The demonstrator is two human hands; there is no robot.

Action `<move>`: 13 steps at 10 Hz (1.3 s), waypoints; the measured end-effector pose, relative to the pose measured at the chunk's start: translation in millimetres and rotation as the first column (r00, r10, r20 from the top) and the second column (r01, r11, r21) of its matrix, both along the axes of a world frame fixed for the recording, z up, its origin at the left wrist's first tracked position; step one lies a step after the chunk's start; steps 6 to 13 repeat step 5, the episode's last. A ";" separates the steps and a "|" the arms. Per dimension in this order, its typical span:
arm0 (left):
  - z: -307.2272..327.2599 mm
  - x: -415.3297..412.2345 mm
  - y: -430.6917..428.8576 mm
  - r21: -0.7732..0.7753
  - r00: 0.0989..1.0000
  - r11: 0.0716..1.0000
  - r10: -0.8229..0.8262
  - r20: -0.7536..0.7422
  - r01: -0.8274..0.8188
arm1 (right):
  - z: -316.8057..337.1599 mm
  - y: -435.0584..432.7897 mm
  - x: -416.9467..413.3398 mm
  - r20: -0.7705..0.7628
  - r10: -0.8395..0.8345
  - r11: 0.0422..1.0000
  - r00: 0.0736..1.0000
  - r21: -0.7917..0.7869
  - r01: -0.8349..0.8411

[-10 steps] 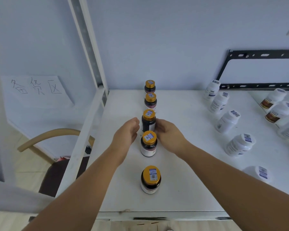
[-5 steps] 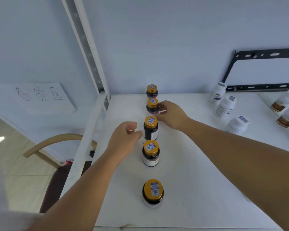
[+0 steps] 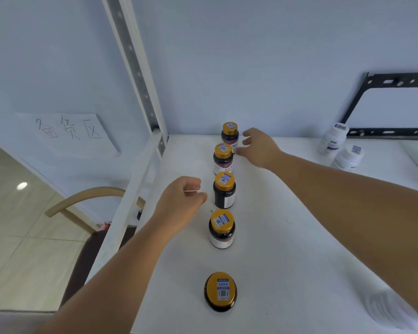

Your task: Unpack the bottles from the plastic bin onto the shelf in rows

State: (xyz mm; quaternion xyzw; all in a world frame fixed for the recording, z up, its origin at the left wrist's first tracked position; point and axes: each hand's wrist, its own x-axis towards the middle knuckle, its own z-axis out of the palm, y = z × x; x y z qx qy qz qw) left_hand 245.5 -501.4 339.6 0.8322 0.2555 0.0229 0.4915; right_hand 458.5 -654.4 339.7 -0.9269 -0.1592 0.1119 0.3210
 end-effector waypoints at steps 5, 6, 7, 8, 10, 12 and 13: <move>1.6 -5.3 -9.1 0.052 0.983 0.986 -0.160 0.091 0.155 | -8.2 19.6 14.1 0.063 0.058 0.997 0.996 -0.058 -0.054; 1.6 -5.3 -9.1 0.052 0.983 0.986 -0.160 0.091 0.155 | -8.2 19.6 14.1 0.063 0.058 0.997 0.996 -0.058 -0.054; 1.6 -5.3 -9.1 0.052 0.983 0.986 -0.160 0.091 0.155 | -8.2 19.6 14.1 0.063 0.058 0.997 0.996 -0.058 -0.054; 1.6 -5.3 -9.1 0.052 0.983 0.986 -0.160 0.091 0.155 | -8.2 19.6 14.1 0.063 0.058 0.997 0.996 -0.058 -0.054; 1.6 -5.3 -9.1 0.052 0.983 0.986 -0.160 0.091 0.155 | -8.2 19.6 14.1 0.063 0.058 0.997 0.996 -0.058 -0.054; 1.6 -5.3 -9.1 0.052 0.983 0.986 -0.160 0.091 0.155 | -8.2 19.6 14.1 0.063 0.058 0.997 0.996 -0.058 -0.054; 1.6 -5.3 -9.1 0.052 0.983 0.986 -0.160 0.091 0.155 | -8.2 19.6 14.1 0.063 0.058 0.997 0.996 -0.058 -0.054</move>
